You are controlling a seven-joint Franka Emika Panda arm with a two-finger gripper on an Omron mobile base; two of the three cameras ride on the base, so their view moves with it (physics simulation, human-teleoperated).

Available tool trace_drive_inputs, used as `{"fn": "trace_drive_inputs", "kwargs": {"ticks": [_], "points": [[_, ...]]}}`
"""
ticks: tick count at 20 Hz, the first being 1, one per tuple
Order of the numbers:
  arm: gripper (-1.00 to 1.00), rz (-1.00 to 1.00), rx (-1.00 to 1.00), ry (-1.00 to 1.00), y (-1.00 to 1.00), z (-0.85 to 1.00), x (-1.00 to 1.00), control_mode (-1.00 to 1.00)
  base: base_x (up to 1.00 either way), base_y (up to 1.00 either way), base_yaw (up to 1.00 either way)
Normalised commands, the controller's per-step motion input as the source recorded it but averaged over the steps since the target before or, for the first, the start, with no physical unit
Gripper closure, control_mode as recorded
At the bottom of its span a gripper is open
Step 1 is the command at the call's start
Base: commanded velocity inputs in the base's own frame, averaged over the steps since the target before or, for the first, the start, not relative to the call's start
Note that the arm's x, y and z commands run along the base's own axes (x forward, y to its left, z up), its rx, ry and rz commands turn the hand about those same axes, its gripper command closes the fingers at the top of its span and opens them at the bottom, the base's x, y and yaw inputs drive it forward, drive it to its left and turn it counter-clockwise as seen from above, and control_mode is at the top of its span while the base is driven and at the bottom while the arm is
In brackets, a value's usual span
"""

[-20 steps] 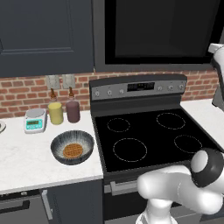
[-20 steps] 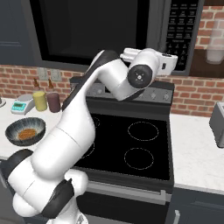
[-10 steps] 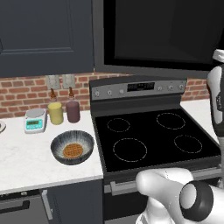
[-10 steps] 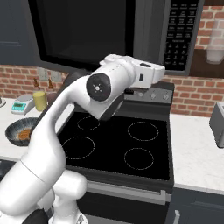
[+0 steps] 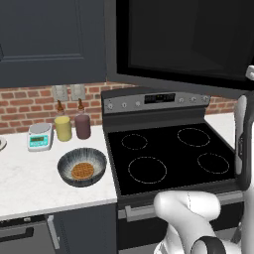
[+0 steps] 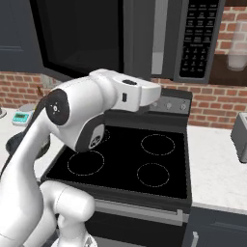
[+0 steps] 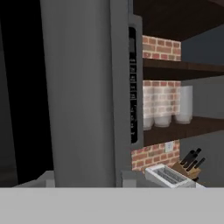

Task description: Open the microwave, place the bowl with waffle inside the microwave, then close the microwave door and turn it on.

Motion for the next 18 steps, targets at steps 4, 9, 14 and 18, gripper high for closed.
{"fn": "trace_drive_inputs", "kwargs": {"ticks": [4,9,14,18], "points": [[1.0,0.0,-0.04,0.06,0.22,-0.03,-0.7,-1.0,0.0,0.0,0.0],[1.0,0.0,-0.02,0.07,0.26,-0.05,-0.76,-1.0,0.0,0.0,0.0],[1.0,0.0,-0.02,0.07,0.27,-0.02,-0.77,-1.0,0.0,0.0,0.0],[1.0,0.0,-0.02,0.05,0.28,-0.04,-0.75,-1.0,0.0,0.0,0.0]]}}
